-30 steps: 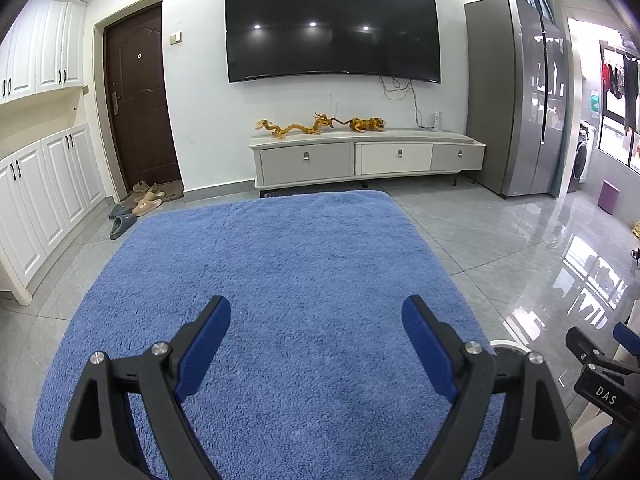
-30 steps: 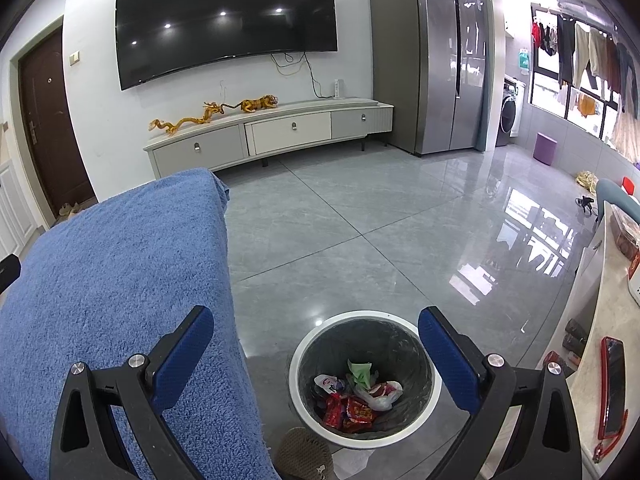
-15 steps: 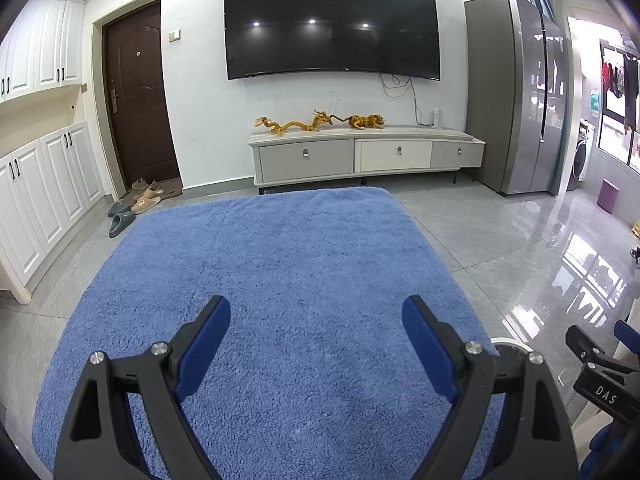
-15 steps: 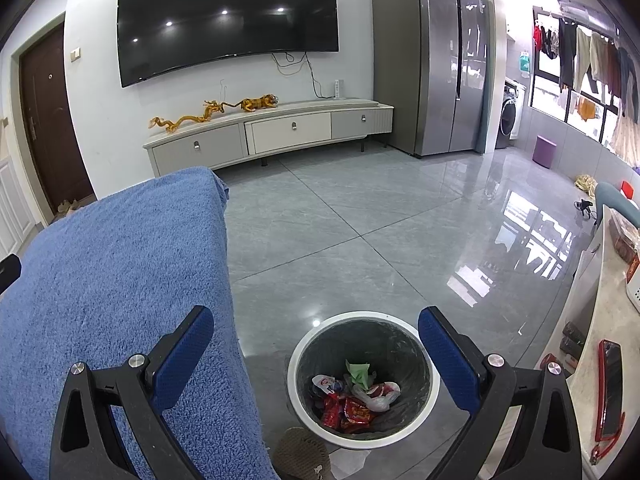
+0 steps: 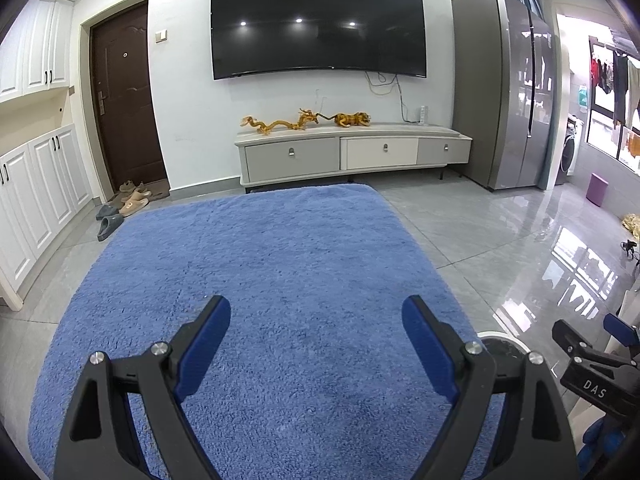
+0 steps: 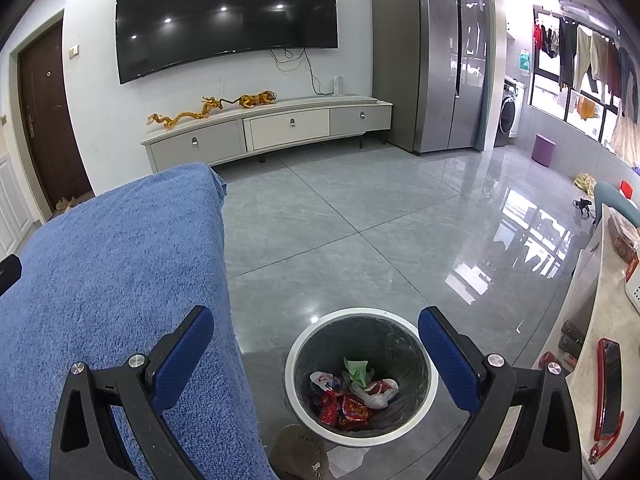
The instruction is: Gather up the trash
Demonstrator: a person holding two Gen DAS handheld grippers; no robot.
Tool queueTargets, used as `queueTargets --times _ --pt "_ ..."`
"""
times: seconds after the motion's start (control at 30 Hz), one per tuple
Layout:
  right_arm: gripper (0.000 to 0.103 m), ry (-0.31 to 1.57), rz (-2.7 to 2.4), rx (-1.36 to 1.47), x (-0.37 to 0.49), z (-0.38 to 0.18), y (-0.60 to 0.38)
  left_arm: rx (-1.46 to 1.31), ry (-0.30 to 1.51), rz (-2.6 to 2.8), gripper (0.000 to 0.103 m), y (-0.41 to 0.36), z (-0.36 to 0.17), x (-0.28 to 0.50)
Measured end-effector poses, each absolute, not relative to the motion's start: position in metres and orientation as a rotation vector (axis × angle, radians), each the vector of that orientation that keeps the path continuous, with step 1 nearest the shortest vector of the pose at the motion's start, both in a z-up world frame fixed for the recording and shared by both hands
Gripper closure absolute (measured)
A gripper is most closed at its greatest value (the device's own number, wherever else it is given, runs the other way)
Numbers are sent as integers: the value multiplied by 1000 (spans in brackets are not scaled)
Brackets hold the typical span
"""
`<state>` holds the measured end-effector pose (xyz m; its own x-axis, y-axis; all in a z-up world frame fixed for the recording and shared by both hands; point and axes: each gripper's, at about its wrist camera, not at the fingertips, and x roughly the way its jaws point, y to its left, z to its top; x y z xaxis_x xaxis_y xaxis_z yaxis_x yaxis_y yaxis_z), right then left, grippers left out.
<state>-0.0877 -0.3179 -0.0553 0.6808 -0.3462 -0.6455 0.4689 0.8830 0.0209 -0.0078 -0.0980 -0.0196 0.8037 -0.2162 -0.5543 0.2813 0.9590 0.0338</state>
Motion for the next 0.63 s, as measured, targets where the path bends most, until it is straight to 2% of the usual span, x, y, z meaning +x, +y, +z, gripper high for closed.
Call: queueTargets --times 0.63 --pt "0 684 -465 194 -88 -55 -319 108 597 -314 15 -103 -23 -12"
